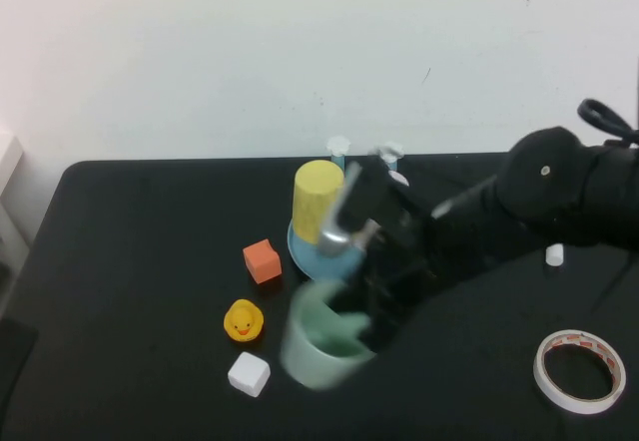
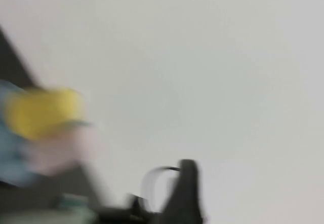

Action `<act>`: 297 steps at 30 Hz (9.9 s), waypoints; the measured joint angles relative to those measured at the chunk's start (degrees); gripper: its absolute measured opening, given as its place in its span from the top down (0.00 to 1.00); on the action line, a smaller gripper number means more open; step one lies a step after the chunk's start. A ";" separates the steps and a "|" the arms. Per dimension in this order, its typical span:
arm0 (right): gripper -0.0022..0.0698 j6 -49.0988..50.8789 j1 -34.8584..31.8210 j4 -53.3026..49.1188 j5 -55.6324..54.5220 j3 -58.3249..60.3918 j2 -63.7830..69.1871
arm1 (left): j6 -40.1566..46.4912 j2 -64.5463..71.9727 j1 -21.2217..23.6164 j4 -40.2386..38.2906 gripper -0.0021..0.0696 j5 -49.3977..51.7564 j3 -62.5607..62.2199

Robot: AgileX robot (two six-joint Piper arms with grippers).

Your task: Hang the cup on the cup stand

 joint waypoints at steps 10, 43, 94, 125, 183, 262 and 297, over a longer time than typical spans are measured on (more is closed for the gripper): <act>0.93 -22.17 11.08 35.34 -19.93 -1.48 -8.08 | -1.01 0.20 0.00 -15.86 0.01 0.14 0.00; 0.94 -31.37 21.22 52.64 -4.99 -8.99 -5.87 | -2.99 0.44 0.00 -16.33 0.04 -2.69 0.13; 0.94 31.84 19.67 -37.39 36.80 -8.01 -15.53 | 102.79 21.97 0.10 -16.24 0.20 0.85 -18.76; 0.96 65.74 19.58 -52.20 32.69 17.96 -40.83 | 123.17 97.84 -14.30 -14.71 0.20 21.88 -77.34; 0.97 68.74 19.58 -51.85 35.24 17.96 -42.57 | 118.32 119.00 -11.97 -14.44 0.20 31.17 -94.53; 0.97 67.06 19.58 -60.28 34.41 17.96 -44.77 | 97.20 108.63 -10.99 2.47 0.75 14.86 -97.92; 0.97 62.82 19.58 -54.50 18.01 38.36 -75.17 | 13.67 24.42 -8.51 90.66 0.97 6.41 -55.22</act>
